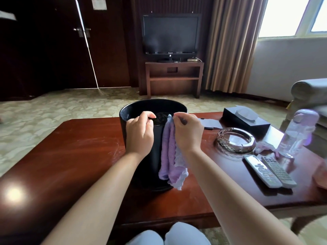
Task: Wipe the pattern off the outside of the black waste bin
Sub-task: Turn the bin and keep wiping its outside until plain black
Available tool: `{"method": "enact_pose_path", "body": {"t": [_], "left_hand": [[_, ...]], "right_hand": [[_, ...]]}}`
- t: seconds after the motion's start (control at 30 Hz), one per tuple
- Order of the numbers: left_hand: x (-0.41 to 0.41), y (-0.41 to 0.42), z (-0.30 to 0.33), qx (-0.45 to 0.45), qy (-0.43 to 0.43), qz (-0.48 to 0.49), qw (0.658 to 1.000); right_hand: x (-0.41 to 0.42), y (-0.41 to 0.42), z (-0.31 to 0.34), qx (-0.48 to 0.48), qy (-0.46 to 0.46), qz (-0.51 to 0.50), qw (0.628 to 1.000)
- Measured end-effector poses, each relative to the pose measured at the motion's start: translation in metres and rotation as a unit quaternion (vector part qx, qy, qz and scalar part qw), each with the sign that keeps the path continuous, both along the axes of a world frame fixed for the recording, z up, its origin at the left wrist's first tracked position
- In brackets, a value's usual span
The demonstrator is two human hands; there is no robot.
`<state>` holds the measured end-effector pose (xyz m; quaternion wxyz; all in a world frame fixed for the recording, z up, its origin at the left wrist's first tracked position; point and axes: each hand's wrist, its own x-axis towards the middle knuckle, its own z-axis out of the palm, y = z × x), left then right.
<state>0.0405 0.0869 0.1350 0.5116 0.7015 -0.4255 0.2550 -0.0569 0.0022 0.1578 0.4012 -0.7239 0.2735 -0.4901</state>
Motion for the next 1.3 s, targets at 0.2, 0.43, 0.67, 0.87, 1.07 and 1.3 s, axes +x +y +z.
{"method": "enact_pose_path", "body": {"t": [0.2,0.43,0.67,0.87,1.07,1.3], "left_hand": [[0.000,0.001,0.001,-0.004,-0.009,0.001,1.000],[0.000,-0.001,0.000,0.004,-0.019,0.010,1.000],[0.000,-0.001,0.000,0.010,-0.027,0.019,0.999],[0.004,-0.004,-0.003,0.008,-0.042,0.039,0.998],[0.003,0.001,0.000,-0.001,-0.025,-0.002,1.000],[0.006,0.001,0.001,-0.017,0.024,-0.019,0.999]], "right_hand": [[0.004,0.018,-0.010,-0.174,0.046,0.049,0.982],[-0.003,0.005,-0.016,-0.242,0.091,0.012,0.966],[-0.006,-0.012,-0.028,-0.286,0.077,0.010,0.955],[-0.001,0.016,-0.033,-0.313,0.022,0.044,0.948],[-0.002,0.000,-0.038,-0.296,0.036,-0.009,0.954],[0.002,0.009,-0.041,-0.302,0.030,-0.007,0.953]]}}
